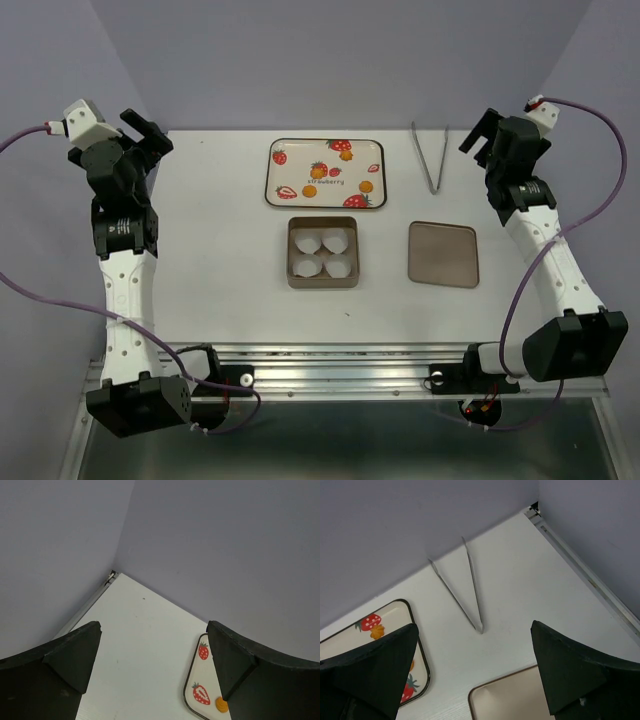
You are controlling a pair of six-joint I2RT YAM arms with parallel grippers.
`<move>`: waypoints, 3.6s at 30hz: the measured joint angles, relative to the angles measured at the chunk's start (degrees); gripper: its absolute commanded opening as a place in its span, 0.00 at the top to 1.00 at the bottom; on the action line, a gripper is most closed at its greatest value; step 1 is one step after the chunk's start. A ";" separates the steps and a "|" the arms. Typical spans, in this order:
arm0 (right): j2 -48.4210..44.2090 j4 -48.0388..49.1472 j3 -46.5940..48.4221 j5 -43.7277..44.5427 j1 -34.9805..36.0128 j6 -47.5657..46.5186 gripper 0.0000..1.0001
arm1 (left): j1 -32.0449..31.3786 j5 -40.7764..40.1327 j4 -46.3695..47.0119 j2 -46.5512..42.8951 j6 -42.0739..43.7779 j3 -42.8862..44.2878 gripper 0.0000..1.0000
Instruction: Pack the cookies
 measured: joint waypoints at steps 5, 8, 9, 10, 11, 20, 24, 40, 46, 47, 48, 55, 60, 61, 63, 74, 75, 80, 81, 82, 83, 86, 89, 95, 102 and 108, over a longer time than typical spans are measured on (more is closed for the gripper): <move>-0.02 2.40 -0.90 -0.52 0.00 -0.81 0.00 | 0.00 0.00 0.09 0.35 -0.31 -0.55 0.01; 0.00 3.63 -1.81 -0.42 0.00 -1.77 0.00 | 0.00 0.02 0.24 0.52 -1.11 -0.63 0.01; 0.11 3.63 -1.81 -0.76 0.00 -2.49 0.00 | 0.00 0.04 0.87 0.44 -1.70 -1.05 0.01; 0.33 3.87 -1.81 -1.22 0.00 -3.08 0.00 | 0.00 0.26 1.49 0.31 -1.99 -1.57 0.01; 0.50 3.98 -1.81 -1.84 -0.02 -3.63 0.00 | 0.00 0.63 2.10 0.00 -2.23 -2.23 0.01; 9.88 5.57 -1.68 -9.22 -0.04 -5.68 0.00 | 0.00 6.05 4.87 -1.77 -4.50 -7.08 0.01; 17.62 5.62 -0.22 -13.33 -0.04 -7.58 0.00 | 0.00 6.60 4.90 0.02 -4.79 -7.08 0.01; 40.87 5.79 13.16 -16.70 -0.04 -16.11 0.00 | 0.00 2.38 5.07 4.57 -3.72 -7.06 0.01; 47.91 5.62 19.43 -15.58 -0.04 -17.42 0.00 | 0.00 1.68 5.05 6.56 -2.93 -6.21 0.01; 49.42 5.77 20.74 -15.58 -0.04 -17.53 0.00 | 0.00 1.62 5.07 7.15 -2.89 -5.77 0.01; 50.34 5.81 21.53 -15.58 -0.04 -17.53 0.00 | 0.00 1.49 5.07 7.63 -2.86 -5.40 0.01; 56.54 5.79 26.80 -14.95 -0.04 -17.49 0.00 | 0.00 0.57 5.01 8.48 -2.73 -4.74 0.01; 59.47 5.68 29.44 -13.42 -0.04 -16.90 0.00 | 0.00 0.31 4.85 9.03 -2.75 -4.24 0.01; 60.06 5.79 30.12 -13.27 -0.04 -16.61 0.00 | 0.00 0.15 4.87 9.25 -2.75 -4.11 0.01; 61.16 5.84 31.74 -12.72 -0.04 -16.17 0.00 | 0.00 0.04 4.85 9.57 -2.78 -4.00 0.01; 63.17 5.97 34.34 -13.25 -0.72 -12.96 0.00 | 0.00 -0.02 4.37 11.28 -2.78 -3.08 0.01; 63.17 5.99 34.34 -13.31 -0.76 -12.96 0.00 | 0.00 0.00 4.35 11.45 -2.78 -2.89 0.01; 63.21 6.12 34.34 -13.51 -0.83 -13.00 0.00 | 0.00 -0.02 3.96 11.69 -2.78 -2.49 0.01; 63.23 6.16 34.34 -13.70 -0.85 -13.05 0.00 | 0.00 -0.02 3.96 11.69 -2.78 -2.49 0.01; 63.23 6.21 34.34 -13.79 -0.87 -13.07 0.01 | 0.00 -0.02 3.89 11.69 -2.78 -2.49 0.01; 63.28 6.25 34.38 -13.94 -0.96 -13.14 0.02 | 0.00 -0.02 3.82 11.69 -2.78 -2.49 0.01; 63.67 6.54 34.88 -15.13 -1.46 -13.16 0.04 | 0.00 -0.07 3.65 11.69 -2.82 -2.49 0.01; 64.04 7.39 35.12 -16.46 -2.10 -13.25 0.09 | 0.00 -0.20 3.43 11.69 -2.95 -2.49 0.01; 64.19 7.74 35.21 -19.10 -2.60 -14.75 0.31 | 0.00 -1.44 2.89 11.67 -2.97 -2.49 0.01; 64.19 7.72 35.21 -19.56 -2.69 -15.65 0.47 | 0.00 -3.04 1.81 11.67 -3.19 -2.49 0.01; 63.76 7.32 35.21 -19.89 -2.69 -15.80 0.50 | 0.00 -2.97 1.84 11.65 -3.37 -2.49 0.01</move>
